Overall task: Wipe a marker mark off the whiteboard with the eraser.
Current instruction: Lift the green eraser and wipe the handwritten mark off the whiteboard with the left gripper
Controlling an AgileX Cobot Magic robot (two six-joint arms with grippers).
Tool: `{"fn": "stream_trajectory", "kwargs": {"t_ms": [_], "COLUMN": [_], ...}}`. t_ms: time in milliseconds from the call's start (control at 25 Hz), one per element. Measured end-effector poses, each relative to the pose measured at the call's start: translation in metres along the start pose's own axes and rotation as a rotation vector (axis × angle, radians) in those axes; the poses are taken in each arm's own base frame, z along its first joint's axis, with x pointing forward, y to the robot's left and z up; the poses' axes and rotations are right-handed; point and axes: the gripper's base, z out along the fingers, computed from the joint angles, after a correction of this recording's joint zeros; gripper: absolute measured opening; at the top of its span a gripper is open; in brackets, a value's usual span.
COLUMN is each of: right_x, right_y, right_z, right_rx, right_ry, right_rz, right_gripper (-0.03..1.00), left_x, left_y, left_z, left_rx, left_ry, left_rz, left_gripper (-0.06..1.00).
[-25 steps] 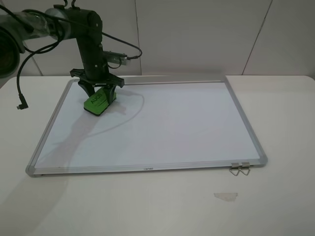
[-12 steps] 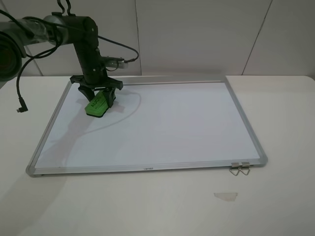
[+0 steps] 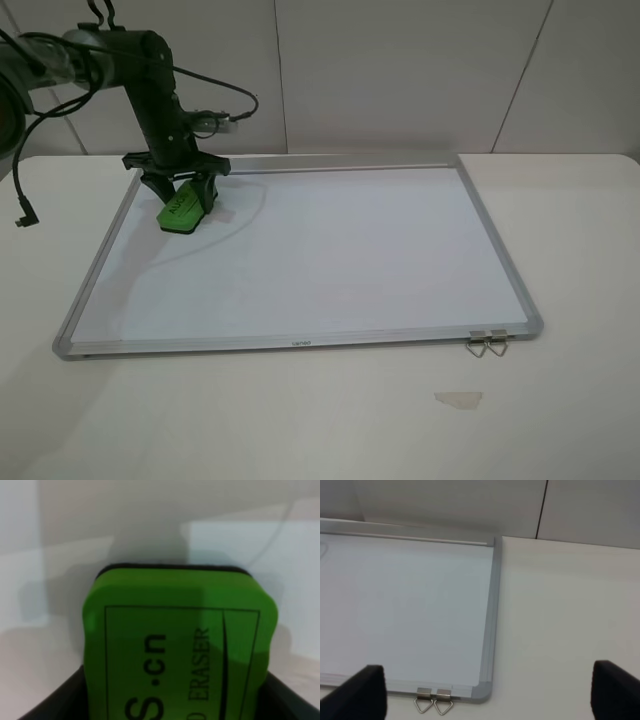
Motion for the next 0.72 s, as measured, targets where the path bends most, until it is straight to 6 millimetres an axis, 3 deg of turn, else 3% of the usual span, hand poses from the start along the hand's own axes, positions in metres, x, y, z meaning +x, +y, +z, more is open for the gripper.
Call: {"fn": "stream_trajectory", "kwargs": {"t_ms": [200,360,560,720], "right_x": [0.000,0.000,0.000,0.000], "right_y": [0.000,0.000,0.000,0.000], "right_z": [0.000,0.000,0.000,0.000], "right_rx": [0.000,0.000,0.000,0.000], "right_ry": [0.000,0.000,0.000,0.000], "right_rz": [0.000,0.000,0.000,0.000], "right_gripper": [0.82,0.82,0.82,0.82], "left_x": [0.000,0.000,0.000,0.000], "left_y": [0.032,0.038,0.027,-0.005], "left_z": [-0.002,-0.002,-0.001,0.001], "left_rx": [0.003,-0.004,-0.039,-0.056], "left_ry": [-0.003,-0.004,-0.001,0.002], "left_rz": [-0.064,-0.065,-0.028,0.061], "left_gripper": [0.60,0.60,0.60,0.60]}}
